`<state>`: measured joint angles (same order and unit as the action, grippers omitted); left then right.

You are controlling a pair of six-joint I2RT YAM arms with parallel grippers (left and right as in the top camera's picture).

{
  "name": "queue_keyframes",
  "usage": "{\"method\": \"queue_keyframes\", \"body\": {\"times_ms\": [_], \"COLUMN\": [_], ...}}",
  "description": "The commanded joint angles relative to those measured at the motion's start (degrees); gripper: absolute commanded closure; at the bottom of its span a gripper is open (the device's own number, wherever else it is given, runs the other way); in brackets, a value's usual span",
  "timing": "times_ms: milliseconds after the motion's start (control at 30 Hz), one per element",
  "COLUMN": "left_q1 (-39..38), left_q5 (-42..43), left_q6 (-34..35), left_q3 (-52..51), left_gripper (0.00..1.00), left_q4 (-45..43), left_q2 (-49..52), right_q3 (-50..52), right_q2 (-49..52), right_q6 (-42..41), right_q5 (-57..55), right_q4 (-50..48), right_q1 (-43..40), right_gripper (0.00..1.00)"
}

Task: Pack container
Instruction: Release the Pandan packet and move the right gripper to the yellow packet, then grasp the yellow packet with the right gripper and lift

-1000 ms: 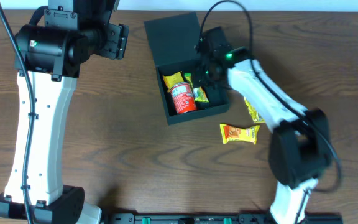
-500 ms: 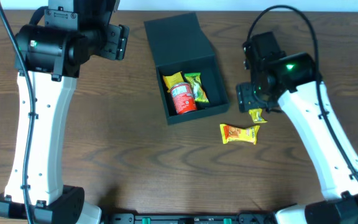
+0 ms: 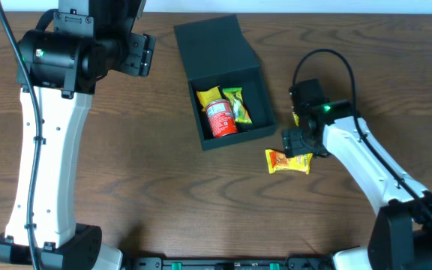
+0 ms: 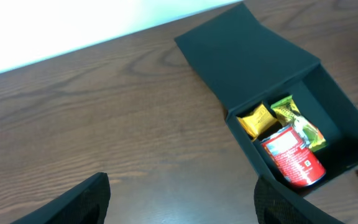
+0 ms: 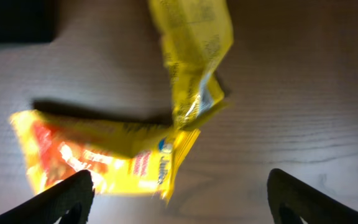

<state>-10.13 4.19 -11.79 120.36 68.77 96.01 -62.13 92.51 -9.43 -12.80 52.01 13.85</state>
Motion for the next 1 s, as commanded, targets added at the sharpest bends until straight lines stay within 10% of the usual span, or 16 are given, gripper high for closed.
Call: {"method": "queue_keyframes", "body": {"times_ms": [0, 967], "left_q1": [0.3, 0.2], "left_q5": [0.3, 0.4], "left_q6": [0.7, 0.7], "left_q3": [0.3, 0.2], "left_gripper": [0.24, 0.20], "left_q4": [0.2, 0.2], "left_q2": [-1.1, -4.0], "right_q3": [2.4, 5.1], "right_q2": [-0.3, 9.8], "right_q6": [2.1, 8.5], "right_q5": [1.3, 21.9], "right_q4": [-4.1, -22.5], "right_q1": [-2.5, -14.0], "right_gripper": [0.08, 0.07]}}
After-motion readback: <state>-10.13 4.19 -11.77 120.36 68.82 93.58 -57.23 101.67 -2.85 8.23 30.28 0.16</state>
